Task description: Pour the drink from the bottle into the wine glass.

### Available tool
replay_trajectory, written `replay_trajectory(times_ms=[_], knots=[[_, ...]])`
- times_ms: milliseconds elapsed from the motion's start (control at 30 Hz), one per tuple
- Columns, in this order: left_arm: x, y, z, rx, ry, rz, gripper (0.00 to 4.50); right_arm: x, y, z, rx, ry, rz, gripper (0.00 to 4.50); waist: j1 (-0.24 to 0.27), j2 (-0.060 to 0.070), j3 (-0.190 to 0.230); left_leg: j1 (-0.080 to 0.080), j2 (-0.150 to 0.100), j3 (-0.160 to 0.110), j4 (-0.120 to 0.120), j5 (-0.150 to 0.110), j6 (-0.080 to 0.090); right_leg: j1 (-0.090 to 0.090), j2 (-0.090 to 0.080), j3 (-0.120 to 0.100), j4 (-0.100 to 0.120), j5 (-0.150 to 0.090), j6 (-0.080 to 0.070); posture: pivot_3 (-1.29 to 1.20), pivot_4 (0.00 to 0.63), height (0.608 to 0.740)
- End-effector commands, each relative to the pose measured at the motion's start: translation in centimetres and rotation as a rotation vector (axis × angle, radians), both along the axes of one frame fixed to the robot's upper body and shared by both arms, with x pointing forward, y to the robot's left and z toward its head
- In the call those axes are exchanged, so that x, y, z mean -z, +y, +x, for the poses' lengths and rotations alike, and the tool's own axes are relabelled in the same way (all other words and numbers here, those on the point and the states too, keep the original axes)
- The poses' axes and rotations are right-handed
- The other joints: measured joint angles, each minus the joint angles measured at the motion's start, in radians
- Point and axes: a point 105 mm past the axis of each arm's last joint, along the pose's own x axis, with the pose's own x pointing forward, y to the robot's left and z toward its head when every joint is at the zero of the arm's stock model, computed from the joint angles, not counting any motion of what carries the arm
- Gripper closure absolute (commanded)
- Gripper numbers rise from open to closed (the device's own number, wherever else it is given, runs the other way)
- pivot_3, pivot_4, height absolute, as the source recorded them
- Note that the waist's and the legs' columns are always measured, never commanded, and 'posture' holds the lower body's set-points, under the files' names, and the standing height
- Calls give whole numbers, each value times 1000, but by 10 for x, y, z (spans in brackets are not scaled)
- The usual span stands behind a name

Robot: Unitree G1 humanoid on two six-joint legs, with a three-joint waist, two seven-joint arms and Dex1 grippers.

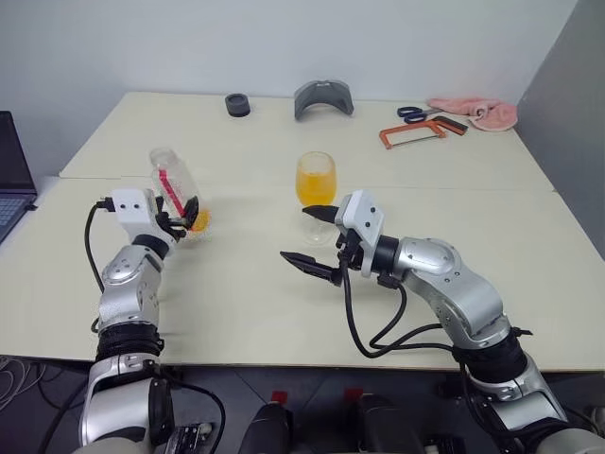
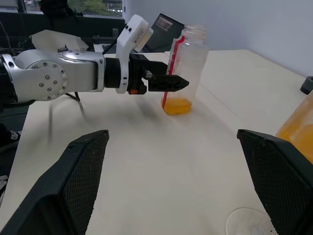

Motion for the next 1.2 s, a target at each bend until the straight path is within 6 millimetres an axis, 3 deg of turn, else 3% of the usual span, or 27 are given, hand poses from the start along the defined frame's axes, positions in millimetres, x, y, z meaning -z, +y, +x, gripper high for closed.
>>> replay_trajectory(times_ms=[33, 300, 600, 967, 1200], knots=[[-11, 1, -2, 8, -38, 48, 13, -10, 1, -3, -13, -35, 17, 0, 0, 0, 0, 0, 0, 0, 0, 0, 1, 0, 0, 0, 0, 0, 0, 0, 150, 740], [-12, 0, -6, 9, -43, 88, 13, -4, -2, -4, -16, -35, 10, 0, 0, 0, 0, 0, 0, 0, 0, -1, 2, 0, 0, 0, 0, 0, 0, 0, 150, 740], [-13, -4, -27, 32, -81, 123, 13, 26, -24, -9, 34, -100, 26, 0, 2, 0, 0, 0, 1, 0, -1, -1, 3, 0, 0, 1, -1, 0, 0, 0, 150, 740], [2, -17, -68, -5, -32, 172, 13, 65, -83, 21, 446, -54, 256, 0, 6, 0, 0, 1, 1, 1, -2, -2, 3, 1, 0, 2, -2, 0, 0, 0, 150, 740], [5, -25, -89, -11, -50, 149, 13, 81, -91, 24, 548, 10, 335, 0, 11, 0, 0, 3, 3, 4, -3, -2, 3, 2, 0, 4, -1, 0, 0, 0, 150, 740]])
